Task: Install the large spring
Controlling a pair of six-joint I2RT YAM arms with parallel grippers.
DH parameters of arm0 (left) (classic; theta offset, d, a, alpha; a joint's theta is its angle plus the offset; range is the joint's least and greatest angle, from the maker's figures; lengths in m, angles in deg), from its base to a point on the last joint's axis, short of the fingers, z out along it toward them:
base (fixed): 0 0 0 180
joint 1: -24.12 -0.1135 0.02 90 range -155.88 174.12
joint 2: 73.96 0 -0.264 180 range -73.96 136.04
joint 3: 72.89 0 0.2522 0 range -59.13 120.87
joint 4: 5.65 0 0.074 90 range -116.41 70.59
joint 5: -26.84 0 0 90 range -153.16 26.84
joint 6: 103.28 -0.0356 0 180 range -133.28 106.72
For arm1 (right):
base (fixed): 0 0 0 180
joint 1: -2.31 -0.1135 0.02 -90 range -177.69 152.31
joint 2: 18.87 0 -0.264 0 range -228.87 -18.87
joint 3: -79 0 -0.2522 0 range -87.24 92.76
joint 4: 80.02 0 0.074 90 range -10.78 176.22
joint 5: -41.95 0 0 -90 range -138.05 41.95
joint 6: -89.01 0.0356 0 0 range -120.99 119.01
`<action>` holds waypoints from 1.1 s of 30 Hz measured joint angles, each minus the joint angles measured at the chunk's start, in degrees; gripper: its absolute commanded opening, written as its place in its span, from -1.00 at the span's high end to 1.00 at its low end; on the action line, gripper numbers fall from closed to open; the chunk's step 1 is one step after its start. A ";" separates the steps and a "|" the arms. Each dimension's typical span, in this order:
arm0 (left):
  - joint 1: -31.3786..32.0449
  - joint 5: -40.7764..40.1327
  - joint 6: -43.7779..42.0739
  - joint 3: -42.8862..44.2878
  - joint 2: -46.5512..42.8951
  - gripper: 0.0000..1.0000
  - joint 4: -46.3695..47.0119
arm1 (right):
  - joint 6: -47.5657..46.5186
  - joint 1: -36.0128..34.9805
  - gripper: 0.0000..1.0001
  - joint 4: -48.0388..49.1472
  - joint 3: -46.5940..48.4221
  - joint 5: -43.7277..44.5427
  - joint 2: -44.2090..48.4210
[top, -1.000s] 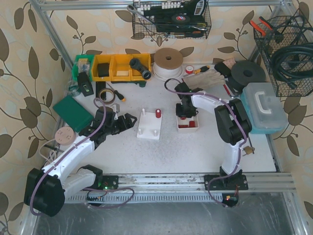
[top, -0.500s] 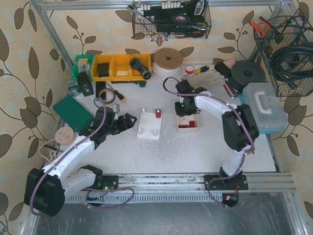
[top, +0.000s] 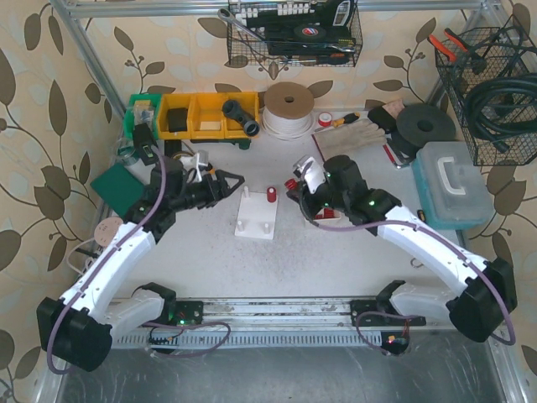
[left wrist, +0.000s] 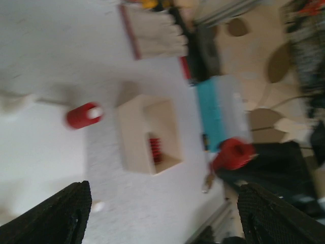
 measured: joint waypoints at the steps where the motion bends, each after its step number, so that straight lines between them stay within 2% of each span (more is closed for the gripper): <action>1: 0.00 1.07 0.37 1.75 0.04 -0.62 0.17 | -0.94 -1.27 1.00 1.55 -1.01 -0.37 0.94; 7: 0.02 9.20 2.78 9.64 1.66 -0.59 -0.15 | -4.15 -11.56 1.00 13.35 -4.04 2.49 -1.55; 11: 0.02 12.17 1.49 13.60 3.78 -0.55 -8.81 | -5.70 -18.56 1.00 22.10 -6.56 6.64 -4.61; 15: 0.02 13.73 0.50 14.49 4.57 -0.53 -17.42 | -8.22 -22.69 1.00 25.92 -6.86 10.67 -6.34; 18: 0.04 13.79 0.31 14.49 4.46 -0.53 -21.84 | -9.46 -23.52 1.00 29.22 -7.96 12.37 -5.64; 25: 0.55 13.66 0.55 15.34 4.46 -0.50 -25.70 | -10.78 -23.54 1.00 35.69 -13.42 14.91 -3.61; 33: 4.76 11.19 1.53 16.79 6.19 -0.45 -28.04 | -11.21 -23.54 1.00 38.69 -14.88 15.06 -3.61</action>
